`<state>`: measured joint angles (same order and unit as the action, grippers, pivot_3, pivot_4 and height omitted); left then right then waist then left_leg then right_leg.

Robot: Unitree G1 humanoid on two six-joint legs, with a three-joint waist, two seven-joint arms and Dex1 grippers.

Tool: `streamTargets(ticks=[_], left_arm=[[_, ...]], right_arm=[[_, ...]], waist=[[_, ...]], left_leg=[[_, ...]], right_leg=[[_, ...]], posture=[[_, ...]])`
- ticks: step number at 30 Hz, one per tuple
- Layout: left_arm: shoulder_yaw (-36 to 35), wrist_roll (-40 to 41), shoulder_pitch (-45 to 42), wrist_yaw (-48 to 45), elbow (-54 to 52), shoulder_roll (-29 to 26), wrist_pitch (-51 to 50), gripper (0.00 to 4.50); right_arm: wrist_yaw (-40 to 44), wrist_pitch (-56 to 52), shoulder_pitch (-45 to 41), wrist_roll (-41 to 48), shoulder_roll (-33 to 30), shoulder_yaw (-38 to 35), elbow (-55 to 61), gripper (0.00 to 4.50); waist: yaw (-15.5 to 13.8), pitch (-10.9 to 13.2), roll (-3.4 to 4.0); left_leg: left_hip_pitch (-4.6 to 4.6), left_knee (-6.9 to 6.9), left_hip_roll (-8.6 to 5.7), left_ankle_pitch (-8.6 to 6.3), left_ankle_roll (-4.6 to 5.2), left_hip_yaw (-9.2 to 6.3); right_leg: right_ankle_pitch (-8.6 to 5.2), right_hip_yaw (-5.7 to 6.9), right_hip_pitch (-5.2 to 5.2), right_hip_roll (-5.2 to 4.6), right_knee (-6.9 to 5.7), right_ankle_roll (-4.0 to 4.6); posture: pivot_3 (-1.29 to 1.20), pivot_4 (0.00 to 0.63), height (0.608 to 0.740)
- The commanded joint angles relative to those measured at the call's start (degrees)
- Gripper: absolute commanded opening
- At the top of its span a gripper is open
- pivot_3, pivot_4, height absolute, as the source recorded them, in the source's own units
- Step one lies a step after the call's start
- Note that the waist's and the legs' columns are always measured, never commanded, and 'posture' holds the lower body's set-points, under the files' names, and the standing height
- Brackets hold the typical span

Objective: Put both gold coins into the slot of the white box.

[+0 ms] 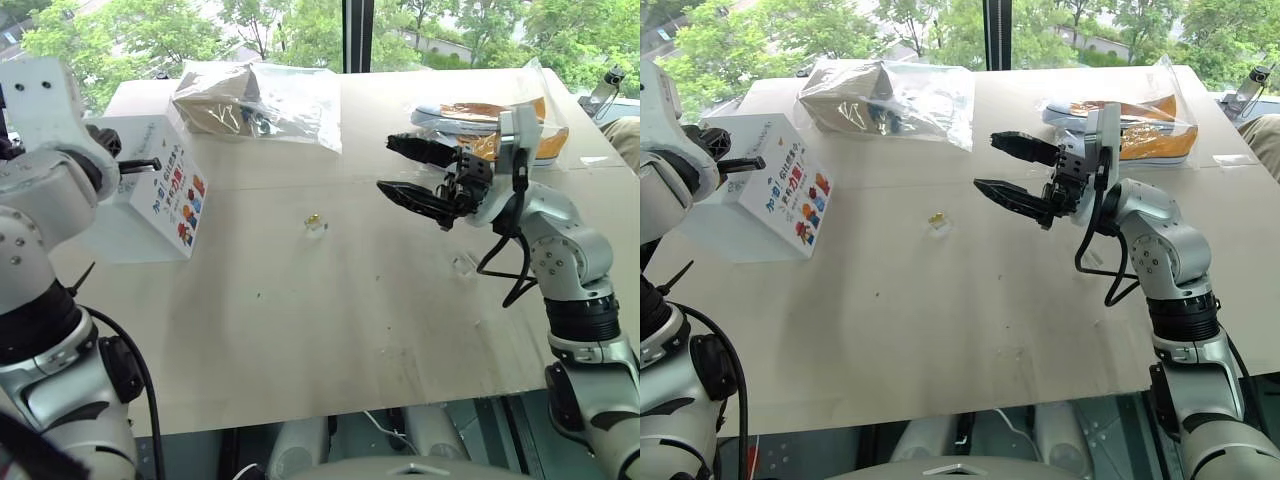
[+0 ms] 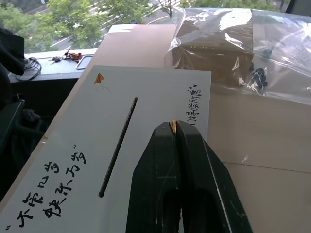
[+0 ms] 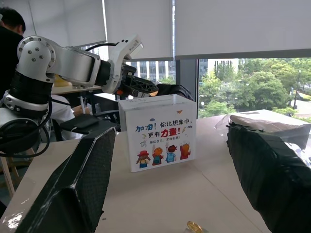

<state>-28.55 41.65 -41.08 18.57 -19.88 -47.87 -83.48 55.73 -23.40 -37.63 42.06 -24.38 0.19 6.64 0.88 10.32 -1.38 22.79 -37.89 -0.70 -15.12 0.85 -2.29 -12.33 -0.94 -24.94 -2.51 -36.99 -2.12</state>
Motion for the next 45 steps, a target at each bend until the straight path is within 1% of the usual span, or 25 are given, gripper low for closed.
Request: streamTargets(ticks=[1,5,9,12,14,18,23,27,34,37,38,39,40,42,44,45], left_arm=[[-0.92,-3.61,1.33,-3.85,0.38,-2.26,1.67,0.00],[0.86,-6.12,4.12,-10.15,3.11,-3.74,5.55,0.00],[3.87,-9.74,7.17,-17.24,7.31,-6.28,12.65,0.00],[4.12,-11.15,8.05,-20.43,9.62,-6.02,15.56,0.00],[5.75,-13.57,9.11,-22.30,11.05,-7.09,18.13,0.00],[5.44,-15.32,9.45,-24.01,12.69,-6.39,19.72,0.00],[3.16,-16.50,9.21,-24.10,13.07,-4.63,19.75,0.00],[2.59,-17.54,10.07,-25.07,13.19,-4.41,19.89,0.00],[3.01,-19.10,10.95,-26.64,13.73,-3.83,20.21,0.00],[2.77,-19.93,11.03,-26.88,13.90,-3.43,21.11,0.86],[2.90,-20.58,11.08,-26.85,13.95,-3.48,21.71,1.36],[3.06,-21.37,11.09,-26.64,14.03,-3.51,22.37,1.74],[3.29,-22.65,10.98,-25.99,14.31,-3.71,23.40,2.36],[3.11,-24.49,10.57,-25.63,14.49,-3.96,26.88,3.11],[1.70,-24.54,9.24,-25.99,13.53,-3.06,31.20,3.11],[0.58,-23.13,8.09,-27.06,12.15,-1.87,33.54,3.11]], right_arm=[[0.14,0.73,-1.13,0.43,0.13,-1.84,1.97,3.92],[0.22,0.68,-1.05,0.27,0.42,-1.99,2.09,3.92],[0.15,0.89,-0.97,-0.10,0.79,-1.92,2.08,3.92],[0.12,0.89,-0.73,-0.14,0.77,-2.22,2.22,3.92],[-0.08,0.88,-0.67,-0.23,0.78,-2.35,2.27,3.92],[-0.33,1.03,-0.59,-0.53,0.93,-2.32,2.42,3.92],[-0.57,1.01,-0.43,-0.84,0.72,-2.76,2.55,3.92],[-0.68,0.93,-0.41,-0.98,0.61,-2.73,2.81,3.92],[-0.92,1.00,-0.32,-1.03,0.58,-2.80,3.11,3.92],[-1.04,0.94,-0.26,-0.92,0.60,-2.76,3.26,3.97],[-1.09,0.93,-0.23,-0.94,0.62,-2.73,3.28,3.97],[-1.14,0.93,-0.20,-0.99,0.64,-2.70,3.28,3.97],[-1.33,0.82,-0.10,-1.25,0.54,-2.60,3.27,3.97],[-1.68,0.52,0.21,-2.17,0.08,-2.13,3.23,3.97],[-1.96,0.28,0.55,-3.12,-0.21,-1.57,3.13,3.97],[-2.26,0.36,0.80,-3.91,-0.13,-1.09,3.03,3.97]], waist=[[-0.10,0.00,0.00],[-0.10,0.00,0.00],[-0.13,-0.01,0.01],[-0.14,-0.02,0.03],[-0.14,-0.03,0.03],[-0.10,-0.03,0.04],[-0.10,-0.04,0.05],[-0.06,-0.05,0.06],[0.02,-0.06,0.06],[-0.03,-0.07,0.07],[-0.08,-0.07,0.07],[-0.10,-0.07,0.08],[-0.11,-0.07,0.08],[-0.16,-0.07,0.07],[-0.26,-0.07,0.07],[-0.31,-0.07,0.07]], left_leg=[[0.00,0.00,0.00,0.00,0.00,-0.01],[0.00,0.00,-0.01,0.01,-0.01,0.01],[0.00,0.00,-0.03,0.01,-0.01,0.02],[-0.01,0.00,-0.03,0.01,-0.01,0.03],[-0.01,0.00,-0.03,0.01,-0.01,0.02],[-0.03,0.00,-0.03,0.01,0.00,0.04],[-0.05,0.00,-0.02,0.00,0.00,0.05],[-0.05,-0.01,-0.02,0.00,0.01,0.05],[-0.09,-0.01,-0.02,0.00,0.01,0.08],[-0.11,-0.02,-0.02,0.00,0.01,0.10],[-0.11,-0.03,-0.02,0.00,0.01,0.09],[-0.12,-0.04,-0.03,0.00,0.02,0.09],[-0.13,-0.09,-0.03,0.00,0.02,0.09],[-0.13,-0.15,-0.03,-0.01,0.03,0.08],[-0.12,-0.27,-0.04,-0.09,0.16,0.07],[-0.10,-0.35,-0.04,-0.14,0.25,0.05]], right_leg=[[0.00,0.01,0.00,0.00,0.00,0.00],[0.00,0.01,0.00,-0.03,-0.02,0.00],[0.00,0.01,0.00,-0.07,-0.01,0.00],[0.00,0.01,0.00,-0.09,-0.01,0.00],[0.00,0.02,0.00,-0.10,-0.03,0.00],[0.00,0.00,0.01,-0.11,-0.07,0.00],[0.00,-0.01,0.00,-0.12,-0.11,0.00],[0.00,-0.01,0.00,-0.12,-0.15,0.00],[0.00,-0.04,0.00,-0.12,-0.19,0.00],[0.00,-0.05,0.00,-0.13,-0.25,0.00],[0.00,-0.04,0.00,-0.13,-0.29,0.00],[0.00,-0.04,-0.01,-0.13,-0.32,0.00],[0.00,-0.03,-0.01,-0.13,-0.38,0.00],[0.00,-0.02,-0.01,-0.13,-0.45,0.00],[0.00,-0.01,0.00,-0.15,-0.57,0.00],[0.00,0.00,0.00,-0.15,-0.61,0.00]], posture=[[0.00,0.150,0.740],[0.00,0.150,0.740],[0.00,0.150,0.740],[0.00,0.150,0.740],[0.00,0.150,0.740],[0.00,0.150,0.740],[0.00,0.150,0.740],[0.00,0.150,0.740],[0.00,0.150,0.740],[0.00,0.150,0.740],[0.00,0.150,0.740],[0.00,0.150,0.740],[0.00,0.150,0.740],[0.00,0.150,0.740],[0.00,0.150,0.740],[0.00,0.150,0.740]])
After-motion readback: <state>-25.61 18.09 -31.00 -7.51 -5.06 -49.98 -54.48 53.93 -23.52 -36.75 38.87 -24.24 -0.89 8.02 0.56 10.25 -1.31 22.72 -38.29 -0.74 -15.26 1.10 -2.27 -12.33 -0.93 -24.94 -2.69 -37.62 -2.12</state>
